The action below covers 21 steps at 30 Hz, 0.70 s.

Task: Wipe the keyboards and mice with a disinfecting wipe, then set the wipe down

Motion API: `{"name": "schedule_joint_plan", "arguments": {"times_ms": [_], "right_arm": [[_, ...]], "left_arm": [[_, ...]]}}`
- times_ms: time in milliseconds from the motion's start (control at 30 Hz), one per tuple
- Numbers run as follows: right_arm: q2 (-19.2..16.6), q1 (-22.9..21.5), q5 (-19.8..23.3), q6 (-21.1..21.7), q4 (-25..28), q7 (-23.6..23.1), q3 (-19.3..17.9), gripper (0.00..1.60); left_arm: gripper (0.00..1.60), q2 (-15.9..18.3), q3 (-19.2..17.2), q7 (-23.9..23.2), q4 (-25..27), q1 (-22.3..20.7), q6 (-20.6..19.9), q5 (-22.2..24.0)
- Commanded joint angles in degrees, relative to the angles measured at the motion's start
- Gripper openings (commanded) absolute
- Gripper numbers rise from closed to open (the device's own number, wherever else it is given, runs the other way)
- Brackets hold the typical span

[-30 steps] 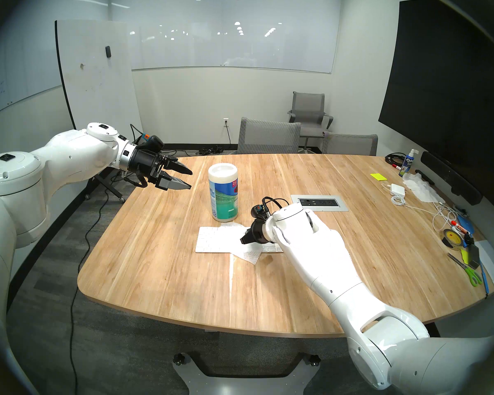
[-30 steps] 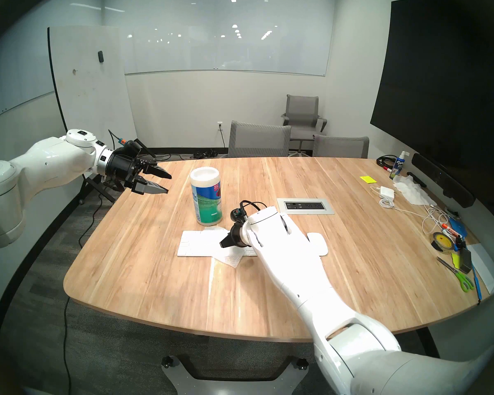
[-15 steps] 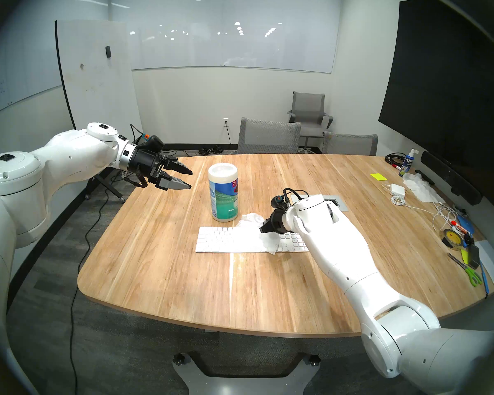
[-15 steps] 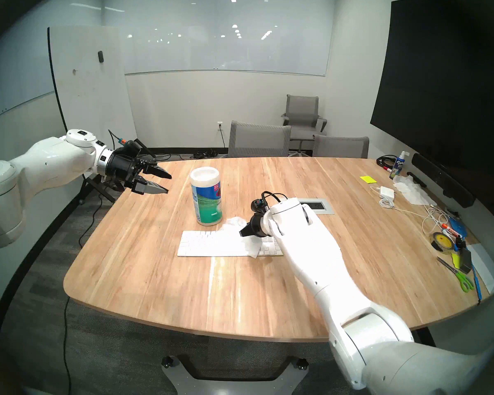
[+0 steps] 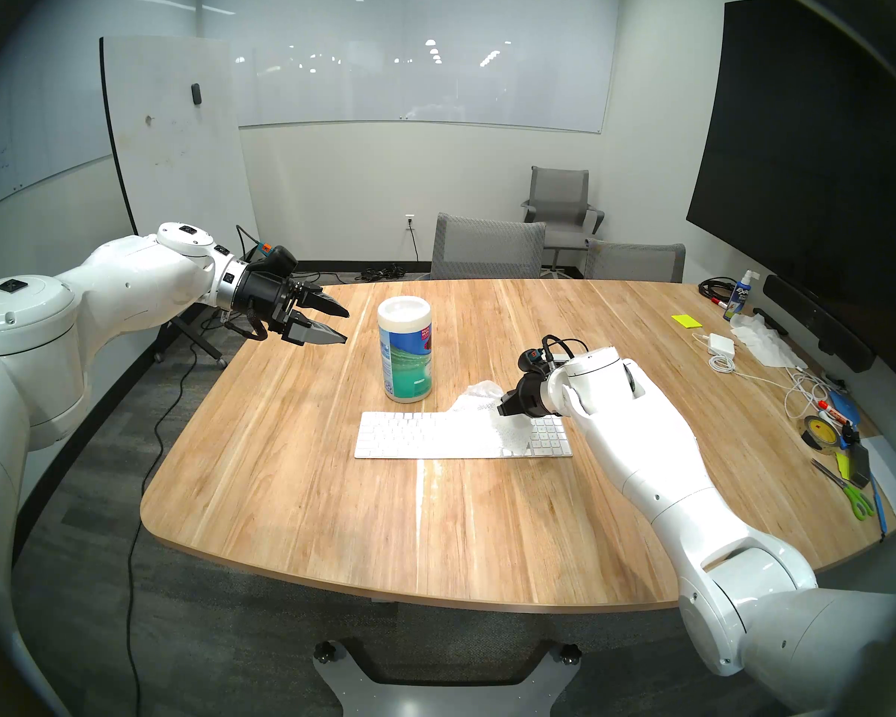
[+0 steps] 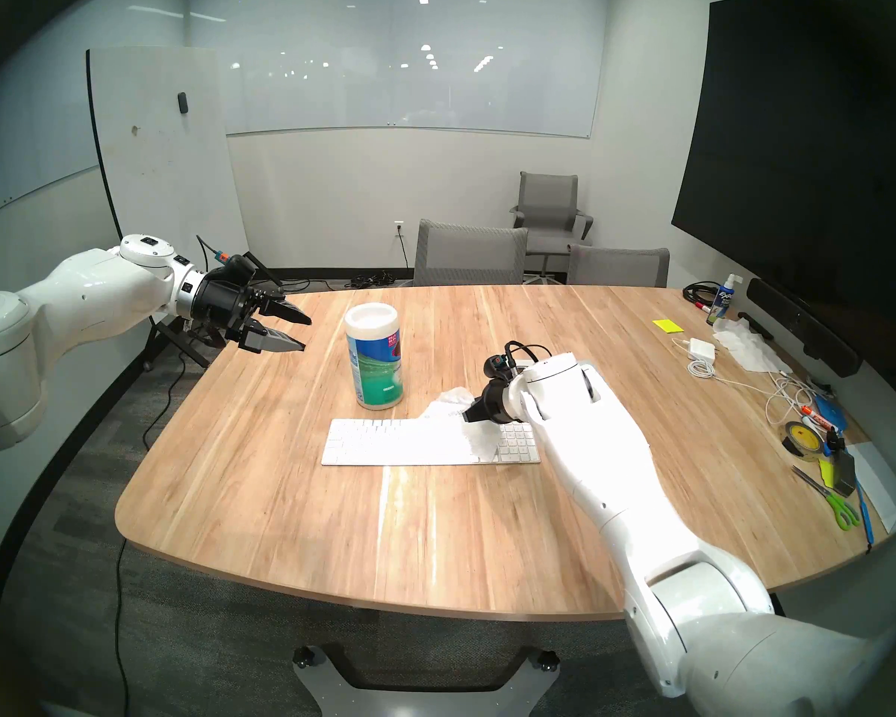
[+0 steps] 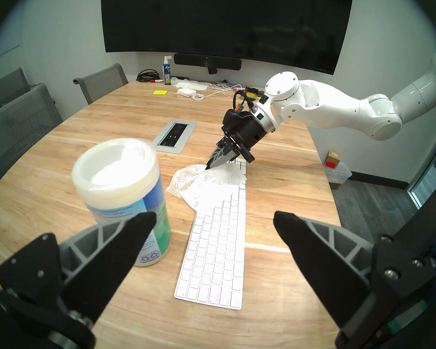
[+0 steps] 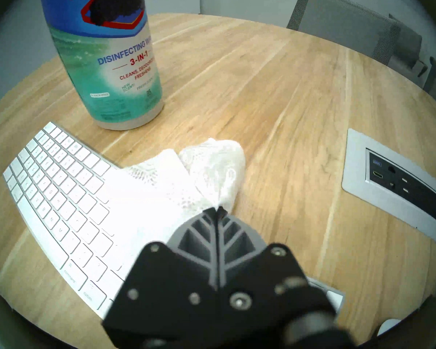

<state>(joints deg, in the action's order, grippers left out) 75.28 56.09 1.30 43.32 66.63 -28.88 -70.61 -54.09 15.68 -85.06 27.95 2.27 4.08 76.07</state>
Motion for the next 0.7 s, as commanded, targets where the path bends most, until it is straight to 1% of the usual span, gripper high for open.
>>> {"name": "schedule_joint_plan", "arguments": {"times_ms": [0,667], "right_arm": [[-2.3,-1.48,0.36,-1.67,-0.6,-1.16,-1.51,0.0],[-6.59,-4.63,0.82,-4.09,-5.25,-3.75,-5.73,0.0]], "left_arm": [[1.6,-0.01,-0.29,0.06,-0.08,-1.41,-0.09,0.51],[1.6,-0.01,-0.39,0.06,-0.1,-1.37,-0.08,0.41]]}}
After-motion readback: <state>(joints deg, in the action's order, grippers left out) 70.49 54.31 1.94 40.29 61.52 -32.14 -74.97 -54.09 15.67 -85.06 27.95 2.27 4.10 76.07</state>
